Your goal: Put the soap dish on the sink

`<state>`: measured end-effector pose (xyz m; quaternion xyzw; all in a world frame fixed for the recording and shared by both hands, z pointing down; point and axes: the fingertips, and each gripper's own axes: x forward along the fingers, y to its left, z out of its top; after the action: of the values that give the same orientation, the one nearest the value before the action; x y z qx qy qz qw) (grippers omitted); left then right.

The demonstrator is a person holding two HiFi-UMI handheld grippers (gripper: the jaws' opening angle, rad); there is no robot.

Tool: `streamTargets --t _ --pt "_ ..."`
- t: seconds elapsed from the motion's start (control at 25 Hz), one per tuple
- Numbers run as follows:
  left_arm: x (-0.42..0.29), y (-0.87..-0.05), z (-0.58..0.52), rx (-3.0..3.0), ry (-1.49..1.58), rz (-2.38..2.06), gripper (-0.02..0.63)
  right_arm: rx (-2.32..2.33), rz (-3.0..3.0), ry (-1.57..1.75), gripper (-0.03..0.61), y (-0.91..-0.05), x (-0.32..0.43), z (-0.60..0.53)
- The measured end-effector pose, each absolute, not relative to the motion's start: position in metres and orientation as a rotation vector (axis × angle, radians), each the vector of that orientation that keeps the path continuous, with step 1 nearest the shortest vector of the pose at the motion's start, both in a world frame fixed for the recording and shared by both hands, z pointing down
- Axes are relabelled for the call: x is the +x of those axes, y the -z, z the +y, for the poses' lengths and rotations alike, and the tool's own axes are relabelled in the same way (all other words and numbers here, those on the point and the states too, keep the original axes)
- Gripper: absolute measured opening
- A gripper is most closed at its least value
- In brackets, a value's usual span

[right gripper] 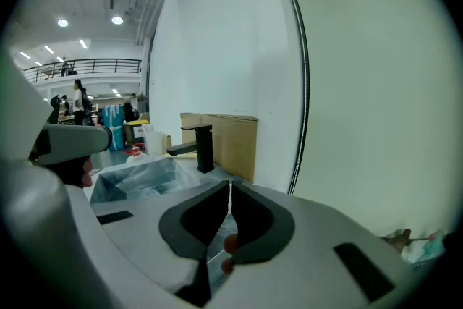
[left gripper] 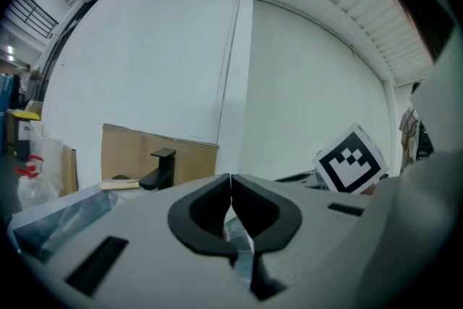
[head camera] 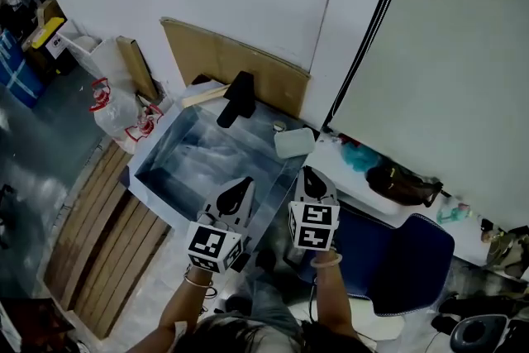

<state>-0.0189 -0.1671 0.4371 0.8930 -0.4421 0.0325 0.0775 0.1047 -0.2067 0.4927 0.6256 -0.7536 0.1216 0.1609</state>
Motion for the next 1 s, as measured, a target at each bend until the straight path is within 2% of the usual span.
streamTargets --t 1.0 --pt "-0.075 -0.375 -0.035 2.821 -0.012 -1.253 0.009 1.86 -2.235 -0.257 0.026 -0.417 0.03 -0.057"
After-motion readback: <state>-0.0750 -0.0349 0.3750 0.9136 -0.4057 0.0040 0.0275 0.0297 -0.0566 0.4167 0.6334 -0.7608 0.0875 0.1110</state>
